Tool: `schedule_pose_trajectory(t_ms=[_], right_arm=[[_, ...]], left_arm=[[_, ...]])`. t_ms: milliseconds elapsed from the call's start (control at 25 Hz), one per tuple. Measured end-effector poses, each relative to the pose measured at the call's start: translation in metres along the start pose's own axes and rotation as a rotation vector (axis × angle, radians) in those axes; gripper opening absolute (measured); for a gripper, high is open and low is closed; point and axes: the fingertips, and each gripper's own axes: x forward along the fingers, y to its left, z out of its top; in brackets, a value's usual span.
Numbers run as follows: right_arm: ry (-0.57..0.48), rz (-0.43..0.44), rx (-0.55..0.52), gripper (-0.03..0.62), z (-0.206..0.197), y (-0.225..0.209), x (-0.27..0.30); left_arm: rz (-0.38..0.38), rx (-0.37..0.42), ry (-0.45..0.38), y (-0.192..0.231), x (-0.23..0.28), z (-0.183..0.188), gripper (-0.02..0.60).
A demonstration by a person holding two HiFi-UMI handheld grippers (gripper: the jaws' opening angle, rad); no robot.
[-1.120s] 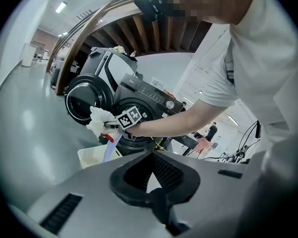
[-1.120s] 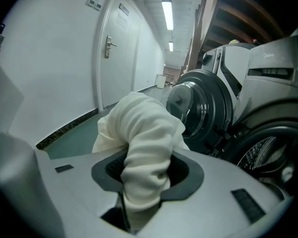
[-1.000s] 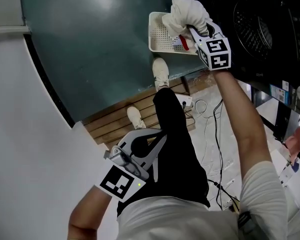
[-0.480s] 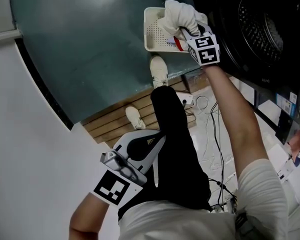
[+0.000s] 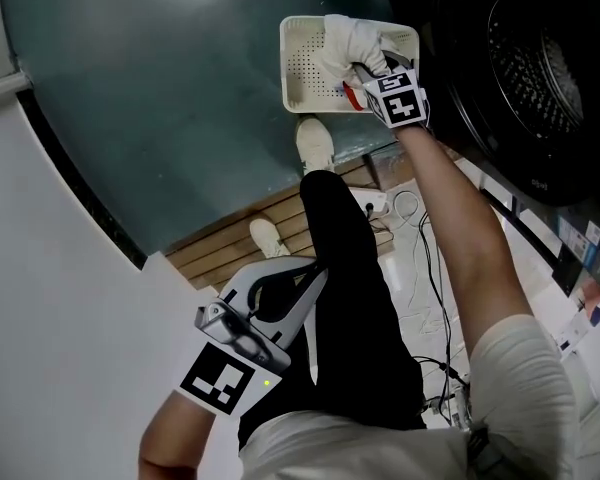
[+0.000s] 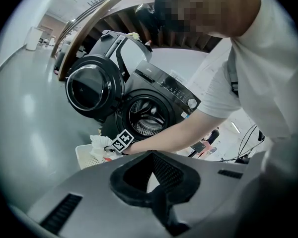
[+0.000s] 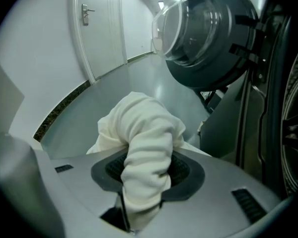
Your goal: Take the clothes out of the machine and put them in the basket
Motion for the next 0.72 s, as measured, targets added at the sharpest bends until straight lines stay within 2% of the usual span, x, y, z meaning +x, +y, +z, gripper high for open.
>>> schedule_pose_trajectory(t_ms=[400, 720], right_arm=[[0.138, 0.09, 0.003, 0.171, -0.042, 0.014, 0.071], [0.193, 0.114, 0.013, 0.187, -0.049, 0.011, 0.101]], left_arm=[[0.027, -0.047, 0.041, 0.045, 0.015, -0.006, -0.002], [0.048, -0.085, 0.047, 0.072, 0.018, -0.009, -0.002]])
